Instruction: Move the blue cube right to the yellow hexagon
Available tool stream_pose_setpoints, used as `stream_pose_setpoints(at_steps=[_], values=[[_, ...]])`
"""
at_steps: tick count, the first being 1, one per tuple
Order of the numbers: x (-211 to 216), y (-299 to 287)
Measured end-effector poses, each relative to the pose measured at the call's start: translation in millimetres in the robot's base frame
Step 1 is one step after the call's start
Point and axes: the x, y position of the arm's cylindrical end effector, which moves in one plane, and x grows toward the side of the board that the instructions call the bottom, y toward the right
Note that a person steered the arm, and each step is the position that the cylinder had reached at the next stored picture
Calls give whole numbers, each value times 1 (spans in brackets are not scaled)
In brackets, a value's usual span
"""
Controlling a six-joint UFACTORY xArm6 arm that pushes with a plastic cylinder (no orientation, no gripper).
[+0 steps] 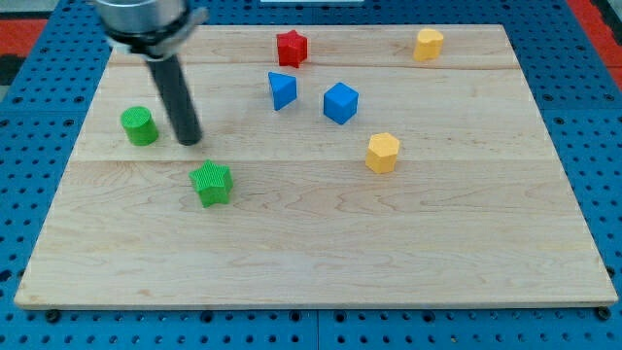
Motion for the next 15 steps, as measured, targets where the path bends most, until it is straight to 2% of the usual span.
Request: stream_pose_setpoints(at_steps=[1,2,3,5,7,8,9,10,12,13,15], values=[[-9,46],[-48,68],[-63,107],[-64,213],[-96,244],[-58,257],[-42,260],[-70,247],[-17,216],[-7,214],[-9,278]])
